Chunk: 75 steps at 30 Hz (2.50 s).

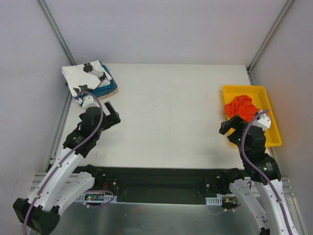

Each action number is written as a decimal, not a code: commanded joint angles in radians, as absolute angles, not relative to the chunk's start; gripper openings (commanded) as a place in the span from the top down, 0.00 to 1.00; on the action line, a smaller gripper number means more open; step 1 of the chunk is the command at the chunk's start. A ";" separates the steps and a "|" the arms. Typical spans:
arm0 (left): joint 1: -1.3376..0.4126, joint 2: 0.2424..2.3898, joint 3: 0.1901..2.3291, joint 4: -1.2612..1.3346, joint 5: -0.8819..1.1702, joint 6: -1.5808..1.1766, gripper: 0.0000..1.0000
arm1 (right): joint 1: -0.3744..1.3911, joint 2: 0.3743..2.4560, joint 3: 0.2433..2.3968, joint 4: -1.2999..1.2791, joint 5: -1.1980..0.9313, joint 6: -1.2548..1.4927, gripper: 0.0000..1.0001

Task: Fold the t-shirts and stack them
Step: Grab the tshirt from the pile

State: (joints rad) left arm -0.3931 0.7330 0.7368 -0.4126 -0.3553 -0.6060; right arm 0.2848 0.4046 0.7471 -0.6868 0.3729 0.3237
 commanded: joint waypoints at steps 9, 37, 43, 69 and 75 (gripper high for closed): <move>-0.396 0.807 0.727 -0.422 -0.321 -0.583 0.01 | 0.250 0.704 0.817 -0.574 0.674 0.321 0.03; -0.394 0.865 0.715 -0.396 -0.233 -0.571 0.01 | -0.336 2.012 1.566 -0.695 0.041 0.218 0.01; -0.394 0.870 0.718 -0.397 -0.229 -0.571 0.01 | -0.339 2.056 1.563 -0.695 0.048 0.213 0.26; -0.394 0.729 0.638 -0.397 -0.072 -0.630 0.01 | -0.023 1.203 1.632 -0.677 -0.261 0.091 0.99; -0.394 0.684 0.618 -0.400 -0.048 -0.627 0.01 | 0.264 1.178 1.695 -0.624 -0.525 0.062 0.99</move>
State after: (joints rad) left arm -0.3931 0.7300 0.6308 -0.4072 -0.0830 -0.6182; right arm 0.1669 1.1805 1.6451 -0.6800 -0.2977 0.1085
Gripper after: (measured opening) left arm 0.993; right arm 0.079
